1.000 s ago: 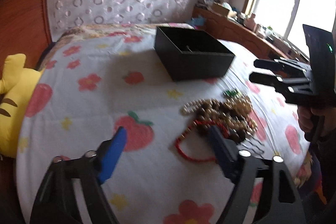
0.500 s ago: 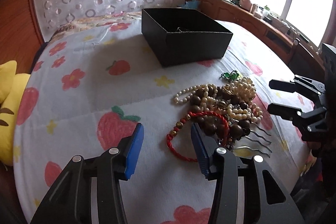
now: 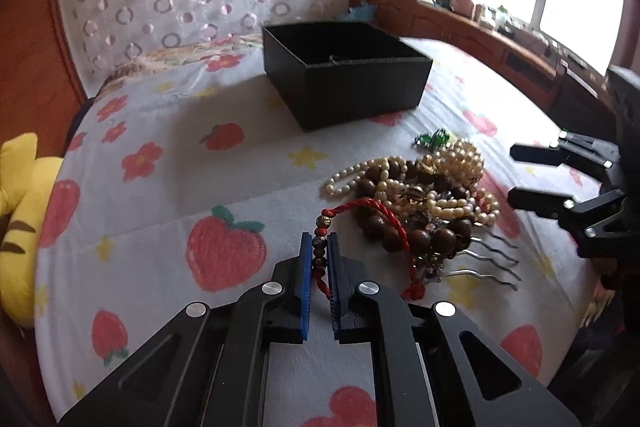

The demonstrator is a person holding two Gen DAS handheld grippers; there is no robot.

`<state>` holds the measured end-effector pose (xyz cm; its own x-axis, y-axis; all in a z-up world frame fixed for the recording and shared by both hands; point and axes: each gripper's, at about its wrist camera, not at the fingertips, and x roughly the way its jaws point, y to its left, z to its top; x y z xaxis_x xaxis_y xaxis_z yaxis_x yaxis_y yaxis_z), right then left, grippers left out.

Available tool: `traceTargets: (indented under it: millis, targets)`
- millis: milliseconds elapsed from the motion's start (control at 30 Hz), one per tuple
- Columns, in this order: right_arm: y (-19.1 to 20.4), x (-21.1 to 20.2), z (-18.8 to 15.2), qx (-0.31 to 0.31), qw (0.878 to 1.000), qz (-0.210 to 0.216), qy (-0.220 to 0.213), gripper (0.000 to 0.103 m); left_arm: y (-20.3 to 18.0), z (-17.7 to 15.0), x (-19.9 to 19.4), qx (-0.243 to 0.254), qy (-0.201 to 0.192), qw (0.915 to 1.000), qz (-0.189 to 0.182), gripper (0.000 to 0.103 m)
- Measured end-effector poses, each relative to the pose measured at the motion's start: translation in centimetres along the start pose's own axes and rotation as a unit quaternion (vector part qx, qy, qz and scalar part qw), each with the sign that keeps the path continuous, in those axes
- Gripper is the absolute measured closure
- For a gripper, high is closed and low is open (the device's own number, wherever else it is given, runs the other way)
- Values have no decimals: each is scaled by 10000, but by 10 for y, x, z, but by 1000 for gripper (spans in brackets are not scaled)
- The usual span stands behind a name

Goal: Organize jewelry
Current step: 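Grasp the red-string bead bracelet with the left tool, then grasp and lift the pearl necklace with the right tool while the left holds the red bracelet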

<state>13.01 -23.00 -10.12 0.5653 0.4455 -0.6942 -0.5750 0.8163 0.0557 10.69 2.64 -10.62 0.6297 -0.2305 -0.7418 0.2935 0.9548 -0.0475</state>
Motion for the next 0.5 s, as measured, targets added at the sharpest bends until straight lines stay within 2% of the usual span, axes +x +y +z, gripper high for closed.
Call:
traceTargets:
  millis: [167,367,500]
  targets:
    - [-2,1,0,46,10000,35,23,39,0,-2,-35,-281,-534,9982,-63,97]
    - [-1,2,1,-25,10000,0,40,40,-3,2,-67,-393,-965,9945,-36,97]
    - [1,4,7,-42,9999,91,87,52,-6,4,-79,-419,-1117,9929,-40,97]
